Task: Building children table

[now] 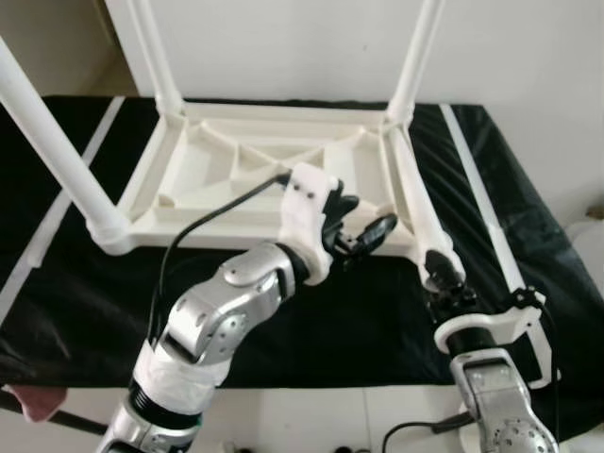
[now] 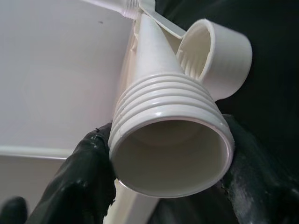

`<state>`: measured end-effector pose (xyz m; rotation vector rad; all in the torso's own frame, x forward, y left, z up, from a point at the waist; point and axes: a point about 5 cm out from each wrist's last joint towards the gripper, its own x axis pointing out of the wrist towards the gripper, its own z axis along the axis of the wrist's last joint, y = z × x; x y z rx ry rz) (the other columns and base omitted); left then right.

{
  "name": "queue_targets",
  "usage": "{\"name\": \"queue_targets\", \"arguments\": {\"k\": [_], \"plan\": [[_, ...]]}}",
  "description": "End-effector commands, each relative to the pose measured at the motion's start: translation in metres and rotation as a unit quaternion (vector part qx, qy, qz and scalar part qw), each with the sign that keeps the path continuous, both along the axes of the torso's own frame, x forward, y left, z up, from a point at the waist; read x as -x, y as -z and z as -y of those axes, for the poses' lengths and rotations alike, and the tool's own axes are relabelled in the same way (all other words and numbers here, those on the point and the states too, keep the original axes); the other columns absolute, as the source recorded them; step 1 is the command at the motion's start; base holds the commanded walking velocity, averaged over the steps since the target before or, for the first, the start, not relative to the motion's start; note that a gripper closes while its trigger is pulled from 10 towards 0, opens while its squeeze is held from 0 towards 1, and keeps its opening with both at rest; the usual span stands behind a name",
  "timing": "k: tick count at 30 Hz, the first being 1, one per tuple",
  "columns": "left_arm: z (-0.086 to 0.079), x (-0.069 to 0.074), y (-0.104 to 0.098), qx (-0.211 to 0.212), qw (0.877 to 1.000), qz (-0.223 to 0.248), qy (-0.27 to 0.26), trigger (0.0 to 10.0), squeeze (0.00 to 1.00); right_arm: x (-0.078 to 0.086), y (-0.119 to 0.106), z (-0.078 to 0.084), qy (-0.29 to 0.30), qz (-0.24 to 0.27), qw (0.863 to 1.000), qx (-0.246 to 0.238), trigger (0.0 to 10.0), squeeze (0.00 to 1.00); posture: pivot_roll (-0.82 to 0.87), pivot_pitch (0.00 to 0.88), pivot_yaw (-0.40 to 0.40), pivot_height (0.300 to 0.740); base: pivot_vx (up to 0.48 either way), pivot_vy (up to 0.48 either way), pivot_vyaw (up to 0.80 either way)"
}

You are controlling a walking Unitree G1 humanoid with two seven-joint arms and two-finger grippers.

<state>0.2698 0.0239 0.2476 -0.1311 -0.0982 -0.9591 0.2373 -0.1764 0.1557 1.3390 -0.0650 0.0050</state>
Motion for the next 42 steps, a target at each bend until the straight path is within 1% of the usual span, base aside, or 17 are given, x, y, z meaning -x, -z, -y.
{"name": "queue_targets", "arguments": {"k": [1,8,9,11,12,22,24,26,27,29,30,31,32,33,34,37,42], "plan": [[0.005,0.007,-0.003,0.002,0.998,0.013,0.053,10.0,0.00,0.000,0.028,-0.011,0.028,-0.084,0.987,-0.136,10.0,0.00,-0.13,0.166,0.018,0.740,0.000,0.000,0.00],[0.005,0.007,-0.003,0.003,0.999,0.012,0.052,10.0,0.00,-0.002,0.034,-0.008,0.023,-0.099,0.978,-0.185,10.0,0.00,-0.13,0.167,0.017,0.740,0.000,0.000,0.00],[0.005,0.007,-0.003,0.003,0.999,0.012,0.052,10.0,0.00,-0.002,0.036,-0.007,0.023,-0.101,0.977,-0.185,10.0,0.59,-0.13,0.168,0.015,0.740,0.000,0.000,0.00],[0.005,0.007,-0.003,0.003,0.999,0.013,0.052,10.0,0.00,-0.002,0.037,-0.007,0.023,-0.103,0.977,-0.185,10.0,0.59,-0.13,0.168,0.015,0.740,0.000,0.000,0.00],[0.005,0.008,-0.003,0.004,0.999,0.012,0.052,10.0,0.00,-0.001,0.038,-0.007,0.021,-0.100,0.977,-0.185,10.0,1.00,-0.13,0.168,0.016,0.740,0.000,0.000,0.00],[0.005,0.008,-0.002,0.005,0.999,0.010,0.052,10.0,0.00,0.001,0.037,0.001,0.022,-0.090,0.983,-0.161,10.0,1.00,-0.14,0.171,0.017,0.740,0.000,0.000,0.00],[0.005,0.009,-0.002,0.005,0.999,0.010,0.053,10.0,0.00,0.001,0.035,0.001,0.015,-0.086,0.986,-0.142,10.0,1.00,-0.14,0.174,0.017,0.740,0.000,0.000,0.00],[0.004,0.009,-0.002,0.006,0.999,0.009,0.053,10.0,0.00,0.002,0.029,-0.003,-0.009,-0.082,0.995,-0.059,10.0,1.00,-0.14,0.176,0.017,0.740,0.000,0.000,0.00],[0.004,0.009,-0.002,0.006,0.999,0.008,0.053,10.0,0.00,0.002,0.027,-0.004,-0.017,-0.079,0.996,-0.028,10.0,0.63,-0.14,0.177,0.018,0.740,0.000,0.000,0.00],[0.005,0.009,-0.002,0.006,0.999,0.008,0.053,10.0,0.00,0.001,0.023,-0.006,-0.024,-0.070,0.997,0.004,10.0,0.44,-0.14,0.178,0.018,0.740,0.000,0.000,0.00],[0.005,0.009,-0.002,0.006,0.999,0.008,0.053,10.0,0.00,0.001,0.023,-0.006,-0.024,-0.070,0.997,0.004,10.0,0.44,-0.14,0.178,0.018,0.740,0.000,0.000,0.00],[0.005,0.009,-0.002,0.006,0.999,0.007,0.053,10.0,0.00,-0.001,0.014,-0.004,-0.023,-0.052,0.994,0.096,10.0,0.00,-0.14,0.180,0.020,0.740,0.000,0.000,0.00],[0.005,0.009,-0.002,0.006,0.999,0.007,0.053,10.0,0.00,-0.001,0.014,-0.004,-0.023,-0.052,0.994,0.096,10.0,0.00,-0.14,0.180,0.020,0.740,0.000,0.000,0.00],[0.005,0.009,-0.002,0.006,0.999,0.007,0.054,10.0,0.00,-0.004,0.005,-0.002,-0.015,-0.034,0.982,0.183,10.0,0.00,-0.14,0.180,0.019,0.740,0.000,0.000,0.00],[0.005,0.009,-0.002,0.006,0.999,0.007,0.054,10.0,0.00,-0.004,0.005,-0.002,-0.015,-0.034,0.982,0.183,10.0,0.00,-0.14,0.180,0.019,0.740,0.000,0.000,0.00],[0.006,0.009,-0.001,0.008,0.998,0.005,0.054,10.0,0.00,-0.015,-0.027,0.017,0.040,0.017,0.923,0.383,10.0,0.00,-0.14,0.179,0.017,0.740,0.000,0.000,0.00],[0.006,0.008,0.000,0.008,0.999,0.004,0.051,10.0,0.00,-0.019,-0.039,0.023,0.052,0.043,0.889,0.453,10.0,0.00,-0.14,0.175,0.008,0.740,0.000,0.000,0.00]]}}
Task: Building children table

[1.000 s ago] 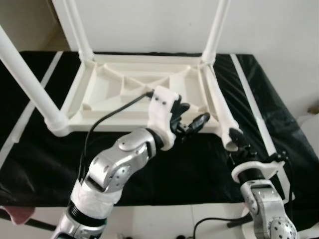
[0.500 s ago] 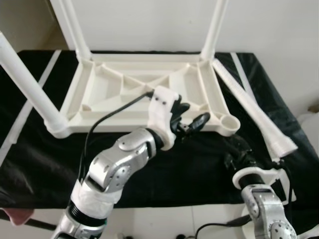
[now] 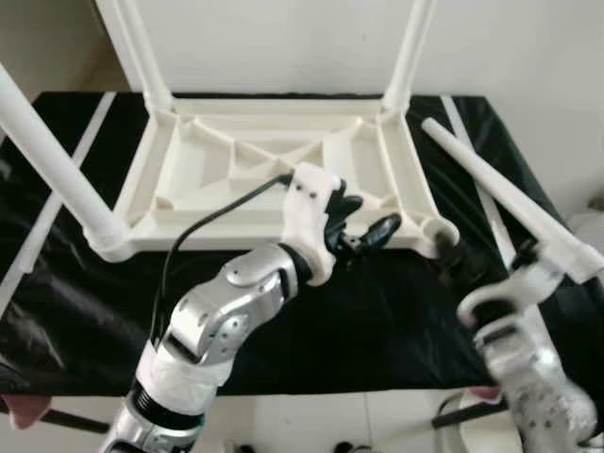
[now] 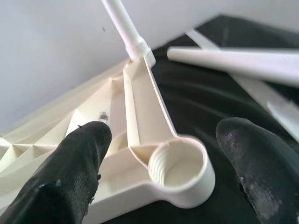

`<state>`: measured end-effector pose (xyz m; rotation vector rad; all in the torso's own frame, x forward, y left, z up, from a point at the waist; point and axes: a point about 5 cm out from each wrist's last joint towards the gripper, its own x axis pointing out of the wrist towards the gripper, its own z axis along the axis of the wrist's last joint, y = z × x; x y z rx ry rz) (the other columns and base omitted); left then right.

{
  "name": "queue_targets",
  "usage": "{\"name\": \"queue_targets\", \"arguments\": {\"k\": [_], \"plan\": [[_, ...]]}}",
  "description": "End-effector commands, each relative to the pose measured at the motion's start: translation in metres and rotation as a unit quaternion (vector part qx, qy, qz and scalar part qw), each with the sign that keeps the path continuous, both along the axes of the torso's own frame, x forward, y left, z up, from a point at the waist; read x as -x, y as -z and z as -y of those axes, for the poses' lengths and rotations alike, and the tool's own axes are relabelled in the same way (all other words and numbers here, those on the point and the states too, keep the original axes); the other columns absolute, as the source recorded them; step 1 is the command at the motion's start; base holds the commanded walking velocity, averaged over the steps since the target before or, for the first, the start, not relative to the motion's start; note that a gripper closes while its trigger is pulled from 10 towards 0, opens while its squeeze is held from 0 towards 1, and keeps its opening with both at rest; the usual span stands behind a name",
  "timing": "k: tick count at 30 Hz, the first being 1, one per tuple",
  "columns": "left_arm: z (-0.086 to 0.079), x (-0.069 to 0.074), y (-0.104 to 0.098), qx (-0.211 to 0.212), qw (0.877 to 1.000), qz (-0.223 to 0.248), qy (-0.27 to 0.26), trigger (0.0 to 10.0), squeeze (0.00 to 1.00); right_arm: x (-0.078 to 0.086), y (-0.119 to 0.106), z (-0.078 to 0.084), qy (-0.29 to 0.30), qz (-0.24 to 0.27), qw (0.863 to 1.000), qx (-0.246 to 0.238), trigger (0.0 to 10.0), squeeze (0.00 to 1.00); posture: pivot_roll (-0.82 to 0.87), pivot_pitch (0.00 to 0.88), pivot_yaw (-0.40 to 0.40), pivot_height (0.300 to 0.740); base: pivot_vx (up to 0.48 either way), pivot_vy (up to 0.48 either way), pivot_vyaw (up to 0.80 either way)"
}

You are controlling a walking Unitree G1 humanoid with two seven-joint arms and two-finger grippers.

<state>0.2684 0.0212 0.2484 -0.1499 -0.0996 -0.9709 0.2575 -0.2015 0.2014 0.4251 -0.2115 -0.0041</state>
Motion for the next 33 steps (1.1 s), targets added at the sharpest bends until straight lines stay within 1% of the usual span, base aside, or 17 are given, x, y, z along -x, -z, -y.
{"name": "queue_targets", "arguments": {"k": [1,5,8,10,13,14,15,16,18,19,21,22,24,27,30,31,33], "plan": [[0.003,0.006,0.001,0.000,0.999,0.008,0.043,10.0,0.00,0.000,0.006,-0.001,-0.002,-0.010,1.000,0.023,10.0,0.00,-0.14,0.175,0.008,0.740,0.000,0.000,0.00],[0.000,0.003,0.001,0.001,0.999,0.008,0.032,10.0,0.00,-0.004,0.002,0.002,0.006,0.005,0.997,0.074,10.0,0.00,-0.14,0.172,0.005,0.740,0.000,0.000,0.00],[-0.003,0.001,0.001,0.000,1.000,0.010,0.021,10.0,0.00,-0.006,0.001,0.008,0.040,0.005,0.990,0.135,10.0,0.00,-0.13,0.174,0.004,0.740,0.000,0.000,0.00],[-0.004,-0.001,0.002,-0.003,1.000,0.013,0.014,10.0,0.00,-0.007,0.003,0.012,0.053,0.000,0.989,0.141,10.0,0.00,-0.13,0.175,0.005,0.740,0.000,0.000,0.00],[-0.007,-0.005,0.005,-0.012,1.000,0.011,-0.001,10.0,0.00,-0.010,0.005,0.022,0.099,-0.014,0.979,0.178,10.0,0.00,-0.14,0.173,0.006,0.740,0.000,0.000,0.00],[-0.007,-0.005,0.005,-0.012,1.000,0.011,-0.001,10.0,0.00,-0.010,0.005,0.022,0.099,-0.014,0.979,0.178,10.0,0.00,-0.14,0.173,0.006,0.740,0.000,0.000,0.00],[-0.008,-0.006,0.005,-0.013,1.000,0.012,-0.004,10.0,0.00,-0.011,0.007,0.028,0.123,-0.030,0.974,0.189,10.0,0.00,-0.14,0.173,0.008,0.740,0.000,0.000,0.00],[-0.008,-0.006,0.005,-0.013,1.000,0.012,-0.004,10.0,0.00,-0.011,0.007,0.028,0.123,-0.030,0.974,0.189,10.0,0.00,-0.14,0.173,0.008,0.740,0.000,0.000,0.00],[-0.008,-0.007,0.005,-0.013,1.000,0.013,-0.006,10.0,0.00,-0.013,0.010,0.038,0.159,-0.048,0.967,0.195,10.0,0.00,-0.14,0.172,0.009,0.740,0.000,0.000,0.00],[-0.008,-0.007,0.005,-0.013,1.000,0.013,-0.006,10.0,0.00,-0.013,0.010,0.038,0.159,-0.048,0.967,0.195,10.0,0.00,-0.14,0.172,0.009,0.740,0.000,0.000,0.00],[-0.008,-0.007,0.005,-0.015,1.000,0.015,-0.008,10.0,0.00,-0.014,0.013,0.046,0.182,-0.059,0.962,0.192,10.0,0.00,-0.14,0.172,0.009,0.740,0.000,0.000,0.00],[-0.008,-0.007,0.005,-0.015,1.000,0.015,-0.008,10.0,0.00,-0.014,0.013,0.046,0.182,-0.059,0.962,0.192,10.0,0.00,-0.14,0.172,0.009,0.740,0.000,0.000,0.00],[-0.007,-0.008,0.005,-0.016,1.000,0.016,-0.012,10.0,0.00,-0.017,0.016,0.058,0.209,-0.079,0.952,0.210,10.0,0.00,-0.15,0.170,0.012,0.740,0.000,0.000,0.00],[-0.007,-0.008,0.005,-0.016,1.000,0.016,-0.013,10.0,0.00,-0.018,0.017,0.062,0.218,-0.085,0.947,0.220,10.0,0.00,-0.15,0.170,0.012,0.740,0.000,0.000,0.00],[-0.007,-0.009,0.006,-0.017,1.000,0.016,-0.014,10.0,0.00,-0.022,0.018,0.073,0.240,-0.096,0.935,0.241,10.0,0.00,-0.14,0.172,0.015,0.740,0.000,0.000,0.00],[-0.007,-0.009,0.006,-0.017,1.000,0.016,-0.014,10.0,0.00,-0.022,0.018,0.073,0.240,-0.096,0.935,0.241,10.0,0.00,-0.14,0.172,0.015,0.740,0.000,0.000,0.00],[-0.008,-0.010,0.006,-0.020,1.000,0.014,-0.015,10.0,0.00,-0.027,0.015,0.081,0.259,-0.102,0.924,0.263,10.0,0.00,-0.14,0.176,0.021,0.740,0.000,0.000,0.00]]}}
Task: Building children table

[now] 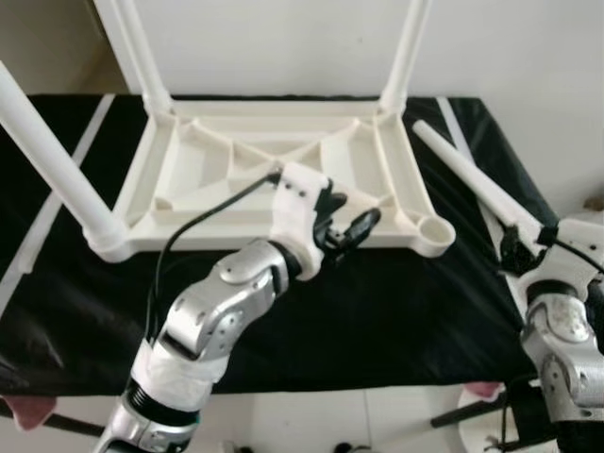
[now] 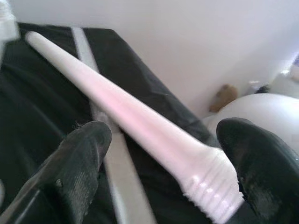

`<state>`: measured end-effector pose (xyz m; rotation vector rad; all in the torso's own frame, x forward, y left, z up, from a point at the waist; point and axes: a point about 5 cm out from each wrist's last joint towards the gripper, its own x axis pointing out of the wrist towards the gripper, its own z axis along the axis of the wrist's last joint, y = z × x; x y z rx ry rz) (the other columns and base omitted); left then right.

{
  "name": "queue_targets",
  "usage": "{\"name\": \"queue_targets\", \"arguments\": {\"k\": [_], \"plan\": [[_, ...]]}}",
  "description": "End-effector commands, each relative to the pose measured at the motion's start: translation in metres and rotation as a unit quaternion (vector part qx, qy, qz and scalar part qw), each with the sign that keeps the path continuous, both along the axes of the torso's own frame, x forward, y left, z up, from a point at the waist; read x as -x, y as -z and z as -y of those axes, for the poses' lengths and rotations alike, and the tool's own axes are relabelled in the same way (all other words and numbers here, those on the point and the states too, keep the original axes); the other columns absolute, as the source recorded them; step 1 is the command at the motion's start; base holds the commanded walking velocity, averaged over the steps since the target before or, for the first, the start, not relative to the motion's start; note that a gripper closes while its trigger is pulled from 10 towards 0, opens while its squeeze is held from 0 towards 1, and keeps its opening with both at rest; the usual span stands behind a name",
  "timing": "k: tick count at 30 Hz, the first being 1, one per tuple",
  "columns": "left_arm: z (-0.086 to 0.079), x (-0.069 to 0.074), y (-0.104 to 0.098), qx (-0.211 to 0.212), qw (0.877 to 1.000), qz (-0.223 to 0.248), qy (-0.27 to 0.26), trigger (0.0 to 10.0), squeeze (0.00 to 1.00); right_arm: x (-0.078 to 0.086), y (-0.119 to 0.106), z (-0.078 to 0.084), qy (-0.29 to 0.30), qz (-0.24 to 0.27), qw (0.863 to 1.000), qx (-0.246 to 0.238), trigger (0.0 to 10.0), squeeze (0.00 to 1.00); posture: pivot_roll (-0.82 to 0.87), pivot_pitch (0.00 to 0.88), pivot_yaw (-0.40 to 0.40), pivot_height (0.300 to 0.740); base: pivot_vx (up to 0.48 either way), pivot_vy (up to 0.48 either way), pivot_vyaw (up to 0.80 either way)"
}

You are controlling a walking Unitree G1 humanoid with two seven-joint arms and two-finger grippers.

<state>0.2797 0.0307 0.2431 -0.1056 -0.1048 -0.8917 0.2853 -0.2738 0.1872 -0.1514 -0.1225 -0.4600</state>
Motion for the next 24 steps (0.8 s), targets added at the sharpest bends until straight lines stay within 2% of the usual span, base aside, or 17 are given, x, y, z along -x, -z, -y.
{"name": "queue_targets", "arguments": {"k": [1,8,12,18,21,24], "plan": [[0.002,0.001,0.001,-0.004,1.000,0.004,0.025,10.0,0.00,0.000,-0.001,0.011,0.027,-0.009,0.999,0.019,10.0,0.00,-0.14,0.176,0.021,0.740,0.000,0.000,0.00],[0.001,0.000,0.003,-0.008,1.000,0.002,0.020,10.0,0.00,-0.003,-0.002,0.017,0.050,-0.012,0.998,0.030,10.0,0.00,-0.14,0.180,0.025,0.740,0.000,0.000,0.00],[-0.001,-0.007,0.008,-0.024,1.000,-0.013,-0.001,10.0,0.00,-0.012,-0.007,0.021,0.054,-0.012,0.998,0.036,10.0,0.00,-0.15,0.198,0.033,0.740,0.000,0.000,0.00],[-0.003,-0.016,0.007,-0.038,0.999,-0.016,-0.024,10.0,0.00,-0.023,-0.009,0.018,0.012,-0.020,1.000,0.000,10.0,0.00,-0.16,0.235,0.038,0.740,0.000,0.000,0.00],[-0.014,-0.025,-0.006,-0.036,0.999,0.000,-0.040,10.0,0.00,-0.028,-0.010,0.017,-0.032,-0.042,0.999,-0.003,10.0,0.00,-0.16,0.289,0.038,0.740,0.000,0.000,0.00],[-0.017,-0.027,-0.009,-0.036,0.998,0.004,-0.045,10.0,0.00,-0.028,-0.010,0.018,-0.043,-0.049,0.998,-0.003,10.0,0.00,-0.16,0.289,0.038,0.740,0.000,0.000,0.00]]}}
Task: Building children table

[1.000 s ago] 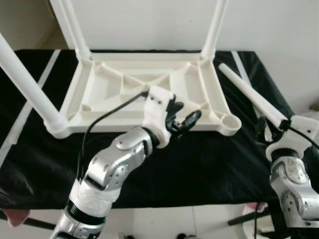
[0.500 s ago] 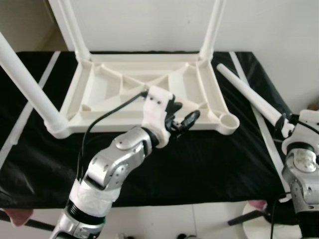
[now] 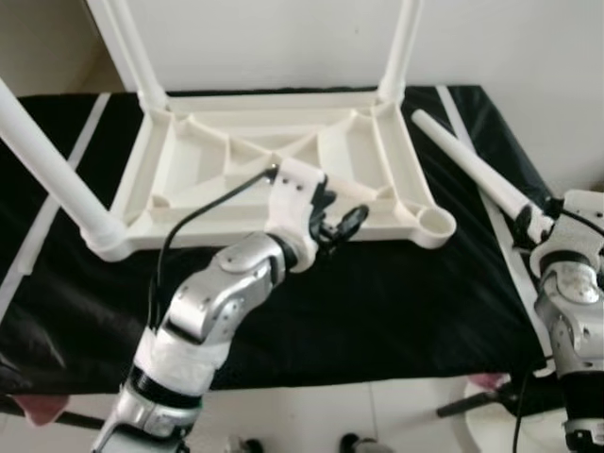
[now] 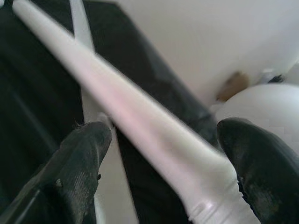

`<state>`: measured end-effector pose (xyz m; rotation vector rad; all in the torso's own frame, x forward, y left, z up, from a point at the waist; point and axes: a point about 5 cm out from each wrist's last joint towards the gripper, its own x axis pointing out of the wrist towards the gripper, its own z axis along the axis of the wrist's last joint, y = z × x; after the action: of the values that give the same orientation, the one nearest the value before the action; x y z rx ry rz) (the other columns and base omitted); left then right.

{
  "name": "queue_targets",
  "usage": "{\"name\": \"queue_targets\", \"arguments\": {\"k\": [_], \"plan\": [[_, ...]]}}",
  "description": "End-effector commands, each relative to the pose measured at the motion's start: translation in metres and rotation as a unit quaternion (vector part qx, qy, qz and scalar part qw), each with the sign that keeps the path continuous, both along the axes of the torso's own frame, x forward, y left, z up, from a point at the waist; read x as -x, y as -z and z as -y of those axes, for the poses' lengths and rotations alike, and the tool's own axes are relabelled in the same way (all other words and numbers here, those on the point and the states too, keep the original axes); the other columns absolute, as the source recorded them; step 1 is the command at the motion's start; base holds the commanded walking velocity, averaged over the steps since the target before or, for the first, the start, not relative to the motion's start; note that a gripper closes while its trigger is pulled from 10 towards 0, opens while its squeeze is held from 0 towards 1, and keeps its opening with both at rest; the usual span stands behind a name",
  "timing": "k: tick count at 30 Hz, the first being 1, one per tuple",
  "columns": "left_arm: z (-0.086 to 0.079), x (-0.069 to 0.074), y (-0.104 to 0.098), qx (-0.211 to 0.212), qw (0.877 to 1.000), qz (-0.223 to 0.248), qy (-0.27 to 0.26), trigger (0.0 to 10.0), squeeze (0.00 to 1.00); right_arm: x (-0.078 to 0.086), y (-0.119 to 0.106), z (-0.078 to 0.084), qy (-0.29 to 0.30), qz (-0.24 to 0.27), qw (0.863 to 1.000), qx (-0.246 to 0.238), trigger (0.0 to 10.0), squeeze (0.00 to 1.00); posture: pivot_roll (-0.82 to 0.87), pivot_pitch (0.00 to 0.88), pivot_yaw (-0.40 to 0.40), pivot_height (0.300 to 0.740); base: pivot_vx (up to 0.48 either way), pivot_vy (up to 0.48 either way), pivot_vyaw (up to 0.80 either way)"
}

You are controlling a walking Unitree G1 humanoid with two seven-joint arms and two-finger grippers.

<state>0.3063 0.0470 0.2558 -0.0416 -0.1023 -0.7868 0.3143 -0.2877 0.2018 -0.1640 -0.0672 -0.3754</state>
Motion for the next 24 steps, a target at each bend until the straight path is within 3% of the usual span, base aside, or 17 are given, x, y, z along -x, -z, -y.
{"name": "queue_targets", "arguments": {"k": [1,8,12,18,24], "plan": [[-0.006,-0.003,0.001,-0.011,1.000,-0.004,0.001,10.0,0.00,0.001,0.002,0.006,-0.006,-0.020,1.000,-0.007,10.0,0.00,-0.16,0.316,0.040,0.740,0.000,0.000,0.00],[-0.020,-0.009,-0.006,-0.008,1.000,0.000,-0.026,10.0,0.00,0.004,-0.013,0.023,0.019,-0.029,0.999,0.039,10.0,0.00,-0.15,0.346,0.040,0.740,0.000,0.000,0.00],[-0.021,-0.009,-0.005,-0.006,1.000,-0.003,-0.029,10.0,0.00,0.004,-0.014,0.024,0.020,-0.030,0.999,0.039,10.0,0.00,-0.15,0.349,0.041,0.740,0.000,0.000,0.00],[-0.019,-0.007,-0.004,-0.005,1.000,-0.008,-0.024,10.0,0.00,-0.004,-0.019,0.029,0.007,-0.055,0.998,0.002,10.0,0.00,-0.15,0.345,0.048,0.740,0.000,0.000,0.00],[-0.016,-0.007,-0.006,0.004,1.000,-0.008,-0.018,10.0,0.00,-0.017,-0.032,0.035,-0.053,-0.094,0.993,-0.040,10.0,0.00,-0.16,0.340,0.041,0.740,0.000,0.000,0.00]]}}
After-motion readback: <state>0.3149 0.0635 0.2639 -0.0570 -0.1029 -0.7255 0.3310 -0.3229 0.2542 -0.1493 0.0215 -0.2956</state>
